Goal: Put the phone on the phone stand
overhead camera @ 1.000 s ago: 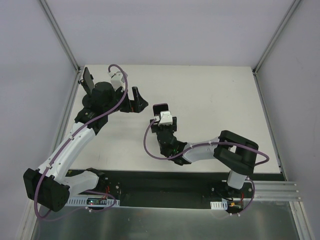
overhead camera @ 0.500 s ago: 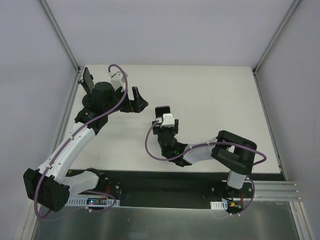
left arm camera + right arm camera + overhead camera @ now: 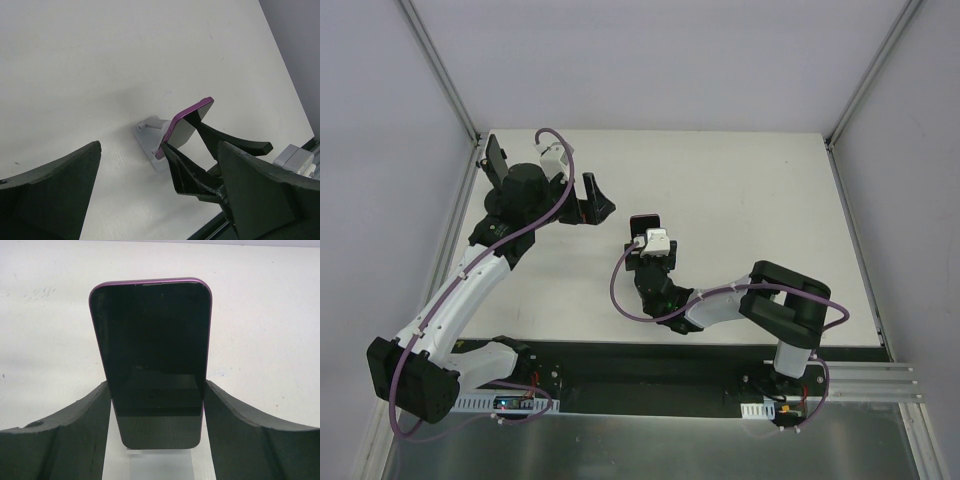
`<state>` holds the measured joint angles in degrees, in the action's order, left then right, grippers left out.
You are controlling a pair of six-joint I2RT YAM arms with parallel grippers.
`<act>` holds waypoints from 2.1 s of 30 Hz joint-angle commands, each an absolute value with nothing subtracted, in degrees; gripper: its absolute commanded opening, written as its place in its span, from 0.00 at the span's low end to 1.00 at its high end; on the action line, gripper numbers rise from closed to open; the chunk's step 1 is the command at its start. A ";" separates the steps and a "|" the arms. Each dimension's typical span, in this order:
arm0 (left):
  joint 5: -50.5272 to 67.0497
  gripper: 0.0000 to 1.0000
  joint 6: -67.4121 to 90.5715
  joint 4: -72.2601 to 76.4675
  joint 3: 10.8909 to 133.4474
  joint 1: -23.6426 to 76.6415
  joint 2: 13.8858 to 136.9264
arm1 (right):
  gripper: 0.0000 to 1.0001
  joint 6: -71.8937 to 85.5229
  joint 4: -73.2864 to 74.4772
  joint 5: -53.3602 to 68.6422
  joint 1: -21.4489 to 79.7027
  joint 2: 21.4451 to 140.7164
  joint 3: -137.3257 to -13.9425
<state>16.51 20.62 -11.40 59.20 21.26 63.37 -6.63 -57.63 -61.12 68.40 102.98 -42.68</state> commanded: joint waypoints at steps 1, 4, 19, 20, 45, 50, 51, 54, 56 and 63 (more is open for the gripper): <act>18.02 0.99 21.45 -9.32 59.33 20.48 62.93 | 0.01 -4.22 -61.09 -62.58 68.82 102.92 -43.50; 18.19 0.99 21.53 -9.32 59.41 20.39 63.02 | 0.01 -3.43 -59.95 -62.49 68.82 103.09 -43.94; 18.81 0.99 21.71 -9.32 59.33 20.30 63.46 | 0.54 -3.34 -55.90 -63.46 69.35 103.10 -45.00; 18.81 0.99 21.71 -9.32 59.41 20.30 63.37 | 0.63 -3.43 -55.72 -63.37 69.43 103.10 -45.17; 39.70 0.99 18.11 -3.61 60.12 21.00 71.81 | 0.97 -11.42 -45.79 -48.81 66.98 73.05 -34.46; 42.80 0.99 9.51 -2.11 58.45 24.43 69.70 | 0.97 -8.62 -45.27 -28.94 57.68 60.05 -26.29; 43.06 0.99 8.19 -2.11 58.01 25.13 69.09 | 0.97 -7.57 -42.22 -26.57 55.83 58.20 -25.32; 43.33 0.99 4.40 -2.37 55.99 27.68 67.15 | 0.97 -6.85 -36.14 -20.05 51.42 52.13 -24.26; 42.90 0.99 6.40 -2.37 55.29 27.77 66.97 | 0.97 -7.82 -35.25 -18.90 49.93 49.32 -22.68; 37.36 0.95 13.79 7.53 44.23 27.77 62.85 | 0.97 -4.83 -35.51 -10.55 43.42 43.42 -18.81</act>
<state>39.55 10.63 -1.58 51.31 28.03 66.63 -6.79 -35.22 -18.02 45.43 45.21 -19.92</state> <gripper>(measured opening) 0.946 0.967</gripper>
